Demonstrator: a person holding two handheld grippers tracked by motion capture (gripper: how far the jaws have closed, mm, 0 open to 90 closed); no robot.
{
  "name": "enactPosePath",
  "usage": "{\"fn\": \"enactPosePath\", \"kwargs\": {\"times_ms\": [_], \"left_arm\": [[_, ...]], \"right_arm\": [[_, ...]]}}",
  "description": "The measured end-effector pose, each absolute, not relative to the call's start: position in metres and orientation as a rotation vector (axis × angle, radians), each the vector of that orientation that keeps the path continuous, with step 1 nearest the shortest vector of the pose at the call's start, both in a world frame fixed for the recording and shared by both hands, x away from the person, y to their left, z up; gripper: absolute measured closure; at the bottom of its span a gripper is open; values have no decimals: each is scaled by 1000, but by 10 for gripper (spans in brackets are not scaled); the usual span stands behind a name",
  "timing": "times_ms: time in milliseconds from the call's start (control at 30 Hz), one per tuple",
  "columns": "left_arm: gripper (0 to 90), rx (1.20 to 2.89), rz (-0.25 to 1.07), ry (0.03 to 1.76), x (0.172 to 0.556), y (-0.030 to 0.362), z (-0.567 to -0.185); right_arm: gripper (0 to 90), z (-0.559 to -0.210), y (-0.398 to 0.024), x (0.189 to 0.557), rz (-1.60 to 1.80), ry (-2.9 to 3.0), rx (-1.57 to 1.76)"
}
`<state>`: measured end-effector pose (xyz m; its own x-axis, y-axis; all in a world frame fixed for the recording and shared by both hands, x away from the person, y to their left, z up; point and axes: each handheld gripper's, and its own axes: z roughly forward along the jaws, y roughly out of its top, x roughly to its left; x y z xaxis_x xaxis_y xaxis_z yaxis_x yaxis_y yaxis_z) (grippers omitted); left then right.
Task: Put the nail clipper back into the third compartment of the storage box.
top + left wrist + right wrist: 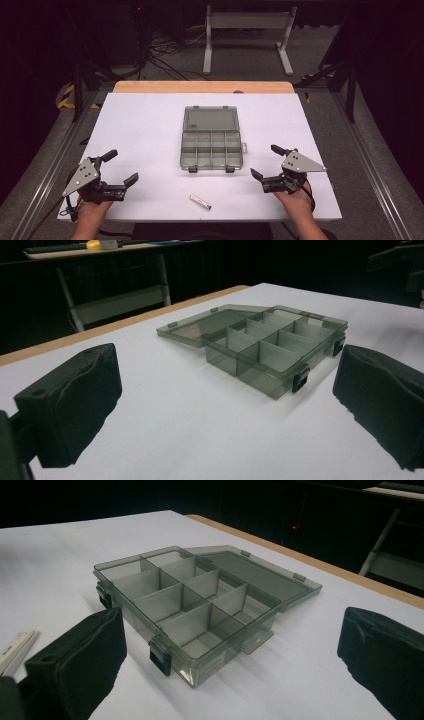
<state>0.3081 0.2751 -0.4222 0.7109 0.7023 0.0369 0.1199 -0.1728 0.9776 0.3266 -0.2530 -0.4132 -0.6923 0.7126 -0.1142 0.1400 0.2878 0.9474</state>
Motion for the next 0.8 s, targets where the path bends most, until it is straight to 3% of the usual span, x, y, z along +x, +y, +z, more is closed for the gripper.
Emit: {"fn": "enactPosePath", "kwargs": {"times_ms": [800], "left_arm": [[1, 1671, 566, 667, 307, 278, -422]], "right_arm": [[4, -394, -193, 342, 1533, 2203, 572]]}}
